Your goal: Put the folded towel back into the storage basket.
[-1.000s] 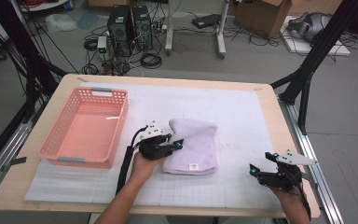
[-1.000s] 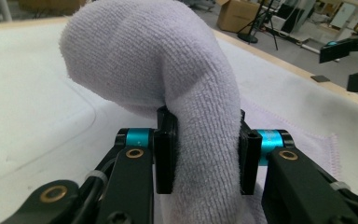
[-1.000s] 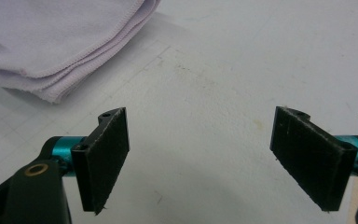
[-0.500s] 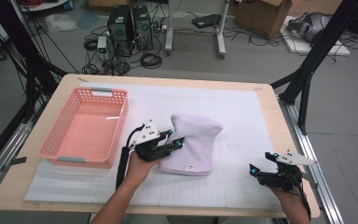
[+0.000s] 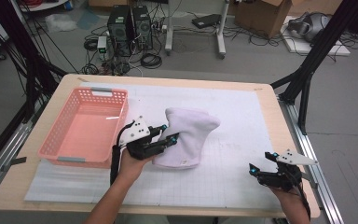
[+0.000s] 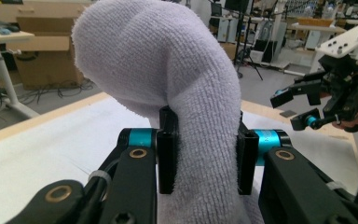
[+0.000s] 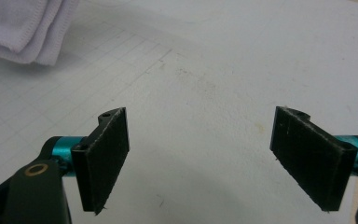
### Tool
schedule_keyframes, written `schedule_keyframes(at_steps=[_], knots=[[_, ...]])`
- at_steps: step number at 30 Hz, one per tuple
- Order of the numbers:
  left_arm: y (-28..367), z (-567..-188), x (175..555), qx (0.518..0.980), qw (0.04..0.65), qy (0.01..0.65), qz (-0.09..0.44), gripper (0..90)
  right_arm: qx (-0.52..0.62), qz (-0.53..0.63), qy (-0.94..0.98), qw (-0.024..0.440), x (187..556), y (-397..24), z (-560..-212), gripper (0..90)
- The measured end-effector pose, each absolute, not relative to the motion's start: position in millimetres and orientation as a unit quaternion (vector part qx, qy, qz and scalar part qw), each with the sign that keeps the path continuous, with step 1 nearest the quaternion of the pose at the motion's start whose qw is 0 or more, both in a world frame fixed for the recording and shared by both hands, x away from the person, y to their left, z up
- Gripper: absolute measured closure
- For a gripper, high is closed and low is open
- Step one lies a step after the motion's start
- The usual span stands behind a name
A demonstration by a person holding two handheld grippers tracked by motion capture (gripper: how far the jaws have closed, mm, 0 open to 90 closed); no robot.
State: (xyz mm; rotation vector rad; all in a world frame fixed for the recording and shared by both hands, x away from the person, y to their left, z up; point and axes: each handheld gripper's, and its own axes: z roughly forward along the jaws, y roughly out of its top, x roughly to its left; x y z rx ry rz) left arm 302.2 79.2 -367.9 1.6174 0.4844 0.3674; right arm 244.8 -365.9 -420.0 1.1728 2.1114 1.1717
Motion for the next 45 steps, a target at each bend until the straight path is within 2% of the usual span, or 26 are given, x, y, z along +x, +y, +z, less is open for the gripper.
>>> schedule_keyframes(at_steps=[16, 45], knots=[[117.1, -341.2, 295.0, 0.69, 0.659, 0.227, 0.193, 69.4, 0.426, 0.428, 0.764, 0.227, 245.0, -365.5, -419.0, 18.5], [230.9, -293.8, 290.0, 0.625, 0.671, 0.289, 0.274, 69.4, 0.421, 0.432, 0.764, 0.229, 248.6, -357.6, -416.0, 18.5]])
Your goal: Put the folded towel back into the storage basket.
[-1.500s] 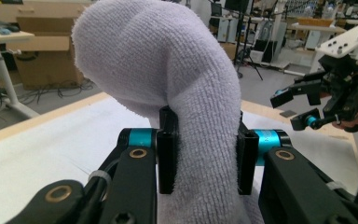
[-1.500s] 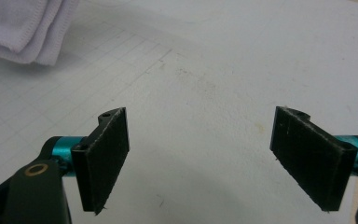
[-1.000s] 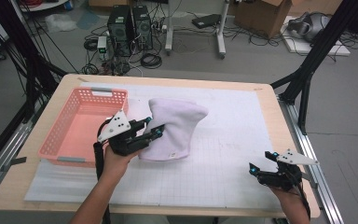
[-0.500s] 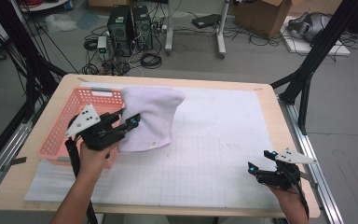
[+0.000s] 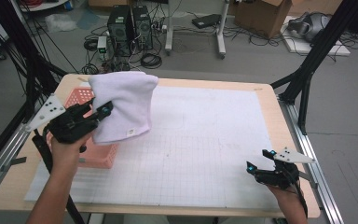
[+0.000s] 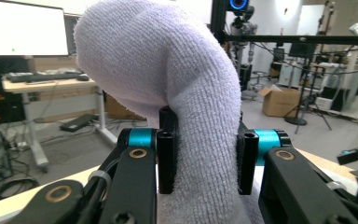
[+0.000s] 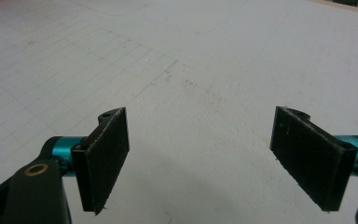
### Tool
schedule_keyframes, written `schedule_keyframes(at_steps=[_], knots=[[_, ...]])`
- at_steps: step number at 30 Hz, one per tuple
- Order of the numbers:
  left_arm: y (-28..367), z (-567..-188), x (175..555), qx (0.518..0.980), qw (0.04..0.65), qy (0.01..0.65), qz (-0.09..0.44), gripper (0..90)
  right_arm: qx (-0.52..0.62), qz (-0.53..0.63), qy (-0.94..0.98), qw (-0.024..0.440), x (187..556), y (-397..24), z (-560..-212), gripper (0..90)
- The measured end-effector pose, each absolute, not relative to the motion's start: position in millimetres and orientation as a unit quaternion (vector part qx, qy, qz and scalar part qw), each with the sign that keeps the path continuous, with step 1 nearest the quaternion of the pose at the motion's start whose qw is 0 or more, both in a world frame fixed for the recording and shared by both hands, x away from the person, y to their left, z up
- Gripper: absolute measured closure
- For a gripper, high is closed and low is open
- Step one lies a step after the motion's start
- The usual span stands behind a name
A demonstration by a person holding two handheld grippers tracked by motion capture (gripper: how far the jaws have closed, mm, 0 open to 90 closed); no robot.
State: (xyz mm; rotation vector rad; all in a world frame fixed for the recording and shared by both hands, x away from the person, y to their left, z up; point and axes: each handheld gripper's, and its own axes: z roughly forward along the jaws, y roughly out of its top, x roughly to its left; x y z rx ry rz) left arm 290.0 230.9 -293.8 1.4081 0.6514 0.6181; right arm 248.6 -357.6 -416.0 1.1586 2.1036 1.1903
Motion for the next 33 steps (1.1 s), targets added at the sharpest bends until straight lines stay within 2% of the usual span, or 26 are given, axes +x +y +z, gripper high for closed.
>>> schedule_keyframes(at_steps=[15, 21, 33], knots=[[292.4, -289.5, 290.5, 0.599, 0.667, 0.33, 0.297, 69.4, 0.42, 0.428, 0.766, 0.229, 249.3, -355.8, -416.6, 18.6], [314.1, -301.8, 291.7, 0.593, 0.662, 0.354, 0.292, 69.4, 0.42, 0.427, 0.767, 0.228, 249.1, -354.1, -416.7, 18.5], [331.5, -328.3, 298.7, 0.6, 0.652, 0.378, 0.27, 69.3, 0.419, 0.424, 0.77, 0.228, 249.5, -353.0, -417.8, 18.6]])
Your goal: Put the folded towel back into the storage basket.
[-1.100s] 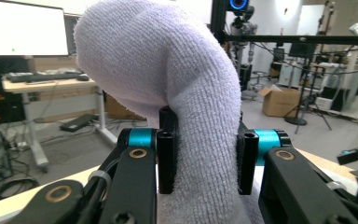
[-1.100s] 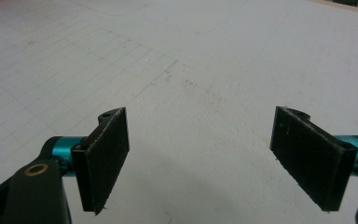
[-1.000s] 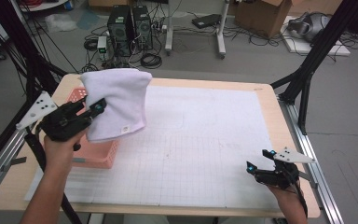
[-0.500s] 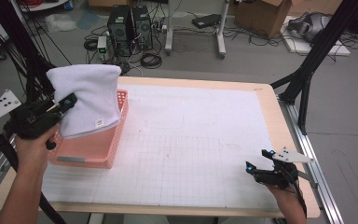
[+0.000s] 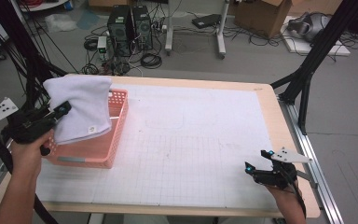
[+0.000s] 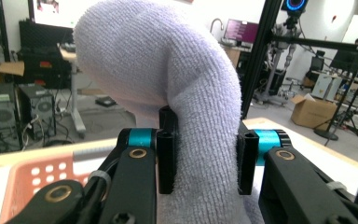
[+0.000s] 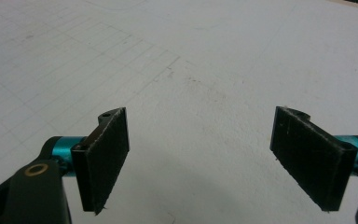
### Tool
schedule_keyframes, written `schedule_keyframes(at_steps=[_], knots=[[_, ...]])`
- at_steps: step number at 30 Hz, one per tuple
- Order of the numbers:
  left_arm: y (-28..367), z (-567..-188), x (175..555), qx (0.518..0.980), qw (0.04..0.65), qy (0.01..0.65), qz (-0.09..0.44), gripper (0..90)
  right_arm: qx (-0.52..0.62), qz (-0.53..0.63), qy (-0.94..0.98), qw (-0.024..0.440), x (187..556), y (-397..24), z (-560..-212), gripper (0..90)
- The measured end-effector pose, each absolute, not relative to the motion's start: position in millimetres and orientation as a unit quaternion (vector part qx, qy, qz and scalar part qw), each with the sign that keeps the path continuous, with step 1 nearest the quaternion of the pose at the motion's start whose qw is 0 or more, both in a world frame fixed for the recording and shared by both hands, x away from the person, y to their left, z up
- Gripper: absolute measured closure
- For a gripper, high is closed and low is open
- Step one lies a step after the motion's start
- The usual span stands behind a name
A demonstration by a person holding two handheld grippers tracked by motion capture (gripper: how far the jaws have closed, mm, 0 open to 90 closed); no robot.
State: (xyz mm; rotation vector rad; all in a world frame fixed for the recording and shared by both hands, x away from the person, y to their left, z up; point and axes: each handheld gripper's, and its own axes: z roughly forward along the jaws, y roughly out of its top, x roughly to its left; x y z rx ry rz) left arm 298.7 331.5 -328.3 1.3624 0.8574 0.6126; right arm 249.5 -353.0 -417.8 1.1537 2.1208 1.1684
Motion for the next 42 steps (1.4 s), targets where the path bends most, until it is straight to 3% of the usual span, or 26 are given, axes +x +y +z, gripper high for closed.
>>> schedule_keyframes(at_steps=[26, 42], knots=[[334.1, -368.3, 321.1, 0.614, 0.63, 0.416, 0.23, 69.0, 0.418, 0.419, 0.773, 0.227, 248.8, -351.6, -418.6, 18.6], [335.5, -376.5, 350.8, 0.646, 0.571, 0.469, 0.192, 66.5, 0.417, 0.415, 0.776, 0.227, 249.4, -350.2, -420.1, 18.6]])
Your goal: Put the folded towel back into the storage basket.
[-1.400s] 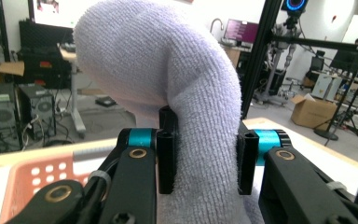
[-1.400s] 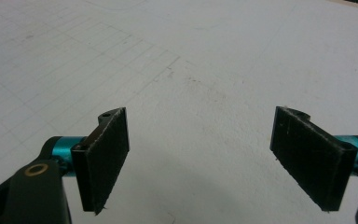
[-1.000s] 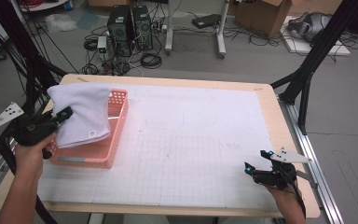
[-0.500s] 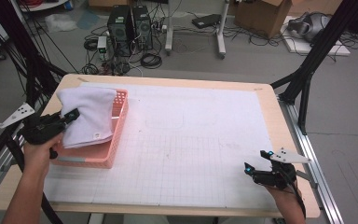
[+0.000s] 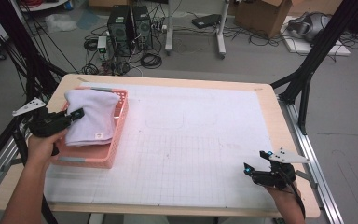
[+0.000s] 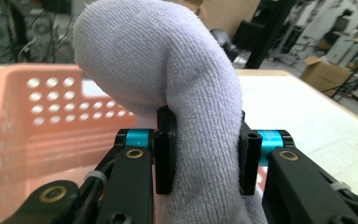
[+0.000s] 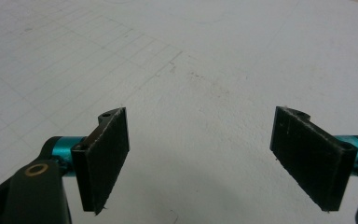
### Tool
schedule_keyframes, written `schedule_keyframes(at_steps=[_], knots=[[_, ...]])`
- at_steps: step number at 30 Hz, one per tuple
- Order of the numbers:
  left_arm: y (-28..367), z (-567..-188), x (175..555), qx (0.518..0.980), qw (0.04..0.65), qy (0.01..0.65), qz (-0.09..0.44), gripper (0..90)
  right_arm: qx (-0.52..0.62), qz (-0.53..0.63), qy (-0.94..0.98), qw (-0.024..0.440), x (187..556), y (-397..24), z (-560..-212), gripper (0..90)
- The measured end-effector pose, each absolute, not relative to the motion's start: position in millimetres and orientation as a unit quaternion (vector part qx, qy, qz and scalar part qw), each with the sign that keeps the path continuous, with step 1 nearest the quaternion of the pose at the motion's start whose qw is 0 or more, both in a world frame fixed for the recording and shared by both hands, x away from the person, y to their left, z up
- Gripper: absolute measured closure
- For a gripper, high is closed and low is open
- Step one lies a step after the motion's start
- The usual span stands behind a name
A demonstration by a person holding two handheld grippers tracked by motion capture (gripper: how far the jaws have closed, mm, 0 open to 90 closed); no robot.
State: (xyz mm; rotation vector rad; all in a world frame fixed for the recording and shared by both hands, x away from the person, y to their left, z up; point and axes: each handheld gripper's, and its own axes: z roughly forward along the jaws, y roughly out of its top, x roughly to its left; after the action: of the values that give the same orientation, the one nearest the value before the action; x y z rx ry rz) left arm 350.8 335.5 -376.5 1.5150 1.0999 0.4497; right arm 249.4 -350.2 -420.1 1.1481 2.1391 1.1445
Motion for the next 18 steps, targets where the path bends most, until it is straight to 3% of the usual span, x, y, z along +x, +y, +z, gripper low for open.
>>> schedule_keyframes(at_steps=[12, 18], knots=[[336.5, -377.2, 357.0, 0.631, 0.509, 0.549, 0.204, 50.1, 0.416, 0.414, 0.777, 0.227, 249.9, -349.0, -421.1, 18.5], [339.5, -372.3, 351.4, 0.612, 0.482, 0.577, 0.244, 42.4, 0.416, 0.414, 0.777, 0.227, 249.9, -349.3, -421.4, 18.6]])
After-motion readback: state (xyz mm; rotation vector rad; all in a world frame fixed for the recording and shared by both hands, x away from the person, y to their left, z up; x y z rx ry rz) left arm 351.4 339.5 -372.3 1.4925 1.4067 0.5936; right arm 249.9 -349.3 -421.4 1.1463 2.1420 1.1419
